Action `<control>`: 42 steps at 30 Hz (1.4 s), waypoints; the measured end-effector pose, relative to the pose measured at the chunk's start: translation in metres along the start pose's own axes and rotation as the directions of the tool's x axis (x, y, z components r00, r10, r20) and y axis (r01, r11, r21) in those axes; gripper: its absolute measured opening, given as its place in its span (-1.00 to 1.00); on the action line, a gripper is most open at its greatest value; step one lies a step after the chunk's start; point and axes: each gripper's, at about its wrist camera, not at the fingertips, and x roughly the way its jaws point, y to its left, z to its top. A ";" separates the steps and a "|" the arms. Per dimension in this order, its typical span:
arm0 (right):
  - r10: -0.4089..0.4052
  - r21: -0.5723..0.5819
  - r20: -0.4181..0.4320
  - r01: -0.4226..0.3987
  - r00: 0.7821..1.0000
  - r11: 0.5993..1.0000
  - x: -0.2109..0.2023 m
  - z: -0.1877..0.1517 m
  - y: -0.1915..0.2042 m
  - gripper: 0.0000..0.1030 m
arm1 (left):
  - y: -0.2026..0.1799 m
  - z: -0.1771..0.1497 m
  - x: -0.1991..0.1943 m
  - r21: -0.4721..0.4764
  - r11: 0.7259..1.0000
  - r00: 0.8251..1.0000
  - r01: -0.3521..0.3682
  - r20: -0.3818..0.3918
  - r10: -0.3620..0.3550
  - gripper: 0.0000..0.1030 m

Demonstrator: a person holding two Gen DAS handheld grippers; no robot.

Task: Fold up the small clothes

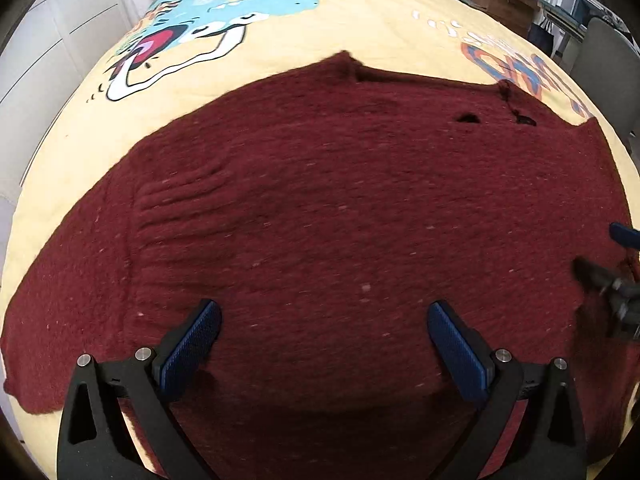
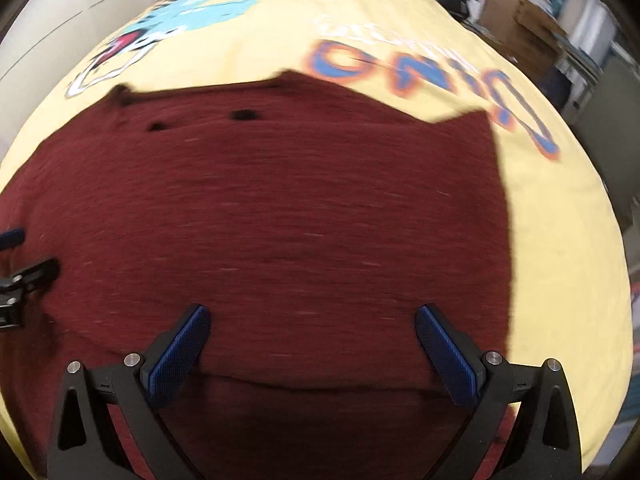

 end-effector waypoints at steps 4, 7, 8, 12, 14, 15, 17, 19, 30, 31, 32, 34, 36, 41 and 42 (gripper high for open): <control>0.033 0.054 0.001 -0.033 0.999 0.998 0.001 -0.005 -0.029 0.99 | 0.010 -0.007 0.001 -0.022 1.000 1.000 0.011 -0.001 -0.011 0.99; 0.030 0.042 -0.001 -0.030 1.000 0.999 0.003 -0.007 -0.030 0.99 | 0.011 -0.009 0.003 -0.031 0.999 1.000 0.010 0.011 -0.010 0.99; 0.025 0.053 -0.002 -0.025 1.000 0.998 0.005 -0.008 -0.030 0.99 | 0.009 -0.010 0.003 -0.032 1.000 1.000 0.002 0.016 -0.002 0.99; 0.005 0.076 0.013 -0.006 1.000 0.997 0.006 -0.012 -0.023 0.99 | 0.003 -0.012 0.003 -0.024 0.999 0.999 -0.027 0.029 0.028 0.99; -0.008 0.065 0.005 0.008 1.000 0.998 0.005 -0.011 -0.019 0.99 | 0.003 -0.012 0.003 -0.025 0.999 0.999 -0.027 0.032 0.027 0.99; -0.013 0.058 -0.001 0.013 1.000 0.998 0.004 -0.008 -0.017 0.99 | 0.003 -0.012 0.004 -0.026 0.999 0.999 -0.028 0.033 0.029 0.99; -0.011 0.064 -0.021 0.012 1.000 0.998 0.001 -0.004 -0.016 0.99 | 0.003 -0.011 0.002 -0.023 0.999 0.999 -0.028 0.027 0.029 0.99; 0.025 0.103 -0.052 -0.019 0.998 0.994 -0.008 -0.002 -0.018 0.99 | 0.005 -0.010 -0.002 -0.029 1.000 1.000 -0.009 0.011 0.010 0.99; 0.037 0.102 0.039 -0.041 0.999 0.994 -0.077 -0.023 -0.018 0.99 | 0.140 -0.028 -0.068 -0.331 0.942 0.998 -0.058 -0.009 0.058 0.98; 0.030 0.097 0.047 -0.035 0.998 0.995 -0.082 -0.025 -0.018 0.99 | 0.156 -0.032 -0.071 -0.348 0.932 0.995 -0.102 -0.023 0.101 0.98; 0.020 0.095 0.055 -0.025 0.998 0.995 -0.087 -0.028 -0.017 0.99 | 0.171 -0.037 -0.075 -0.363 0.919 0.988 -0.150 -0.036 0.147 0.98; 0.017 0.099 0.061 -0.023 0.998 0.995 -0.092 -0.029 -0.019 0.99 | 0.208 -0.050 -0.085 -0.422 0.883 0.978 -0.206 -0.050 0.204 0.98; 0.014 0.110 0.064 -0.021 0.998 0.994 -0.097 -0.032 -0.020 0.99 | 0.241 -0.063 -0.092 -0.502 0.844 0.981 -0.189 -0.050 0.190 0.98; -0.011 0.121 0.063 0.003 0.998 0.993 -0.104 -0.041 -0.024 0.99 | 0.312 -0.096 -0.102 -0.685 0.689 0.968 -0.236 -0.105 0.227 0.98; -0.015 0.127 0.058 0.008 0.998 0.992 -0.104 -0.043 -0.026 0.99 | 0.328 -0.106 -0.102 -0.724 0.640 0.961 -0.259 -0.129 0.243 0.98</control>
